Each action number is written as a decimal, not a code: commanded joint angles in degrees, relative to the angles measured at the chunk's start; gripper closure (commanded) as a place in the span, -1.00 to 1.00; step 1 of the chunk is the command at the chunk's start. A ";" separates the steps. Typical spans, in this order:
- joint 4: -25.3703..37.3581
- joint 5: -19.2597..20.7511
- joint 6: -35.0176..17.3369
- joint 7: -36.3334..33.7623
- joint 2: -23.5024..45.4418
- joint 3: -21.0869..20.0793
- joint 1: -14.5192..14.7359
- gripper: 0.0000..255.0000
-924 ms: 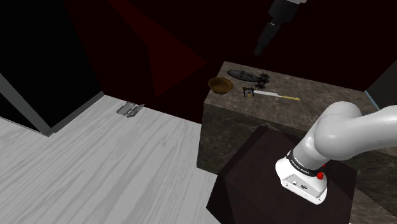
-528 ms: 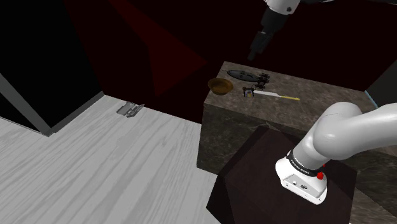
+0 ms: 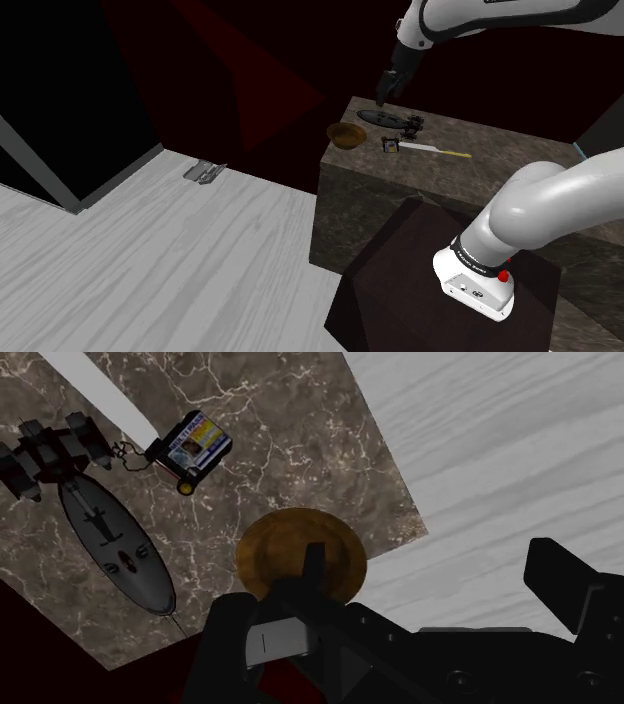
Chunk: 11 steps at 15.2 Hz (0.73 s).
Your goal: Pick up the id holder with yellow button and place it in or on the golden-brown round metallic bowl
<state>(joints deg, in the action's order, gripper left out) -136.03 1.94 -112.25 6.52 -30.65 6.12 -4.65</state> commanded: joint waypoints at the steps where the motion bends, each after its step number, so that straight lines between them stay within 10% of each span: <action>1: 0.09 0.55 -2.94 -0.80 3.48 0.59 -0.87 -1.00; 11: 2.46 2.58 -14.90 -3.59 20.22 4.60 -5.19 -1.00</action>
<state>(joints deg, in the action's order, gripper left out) -133.53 4.37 -125.75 3.68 -12.05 10.58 -9.58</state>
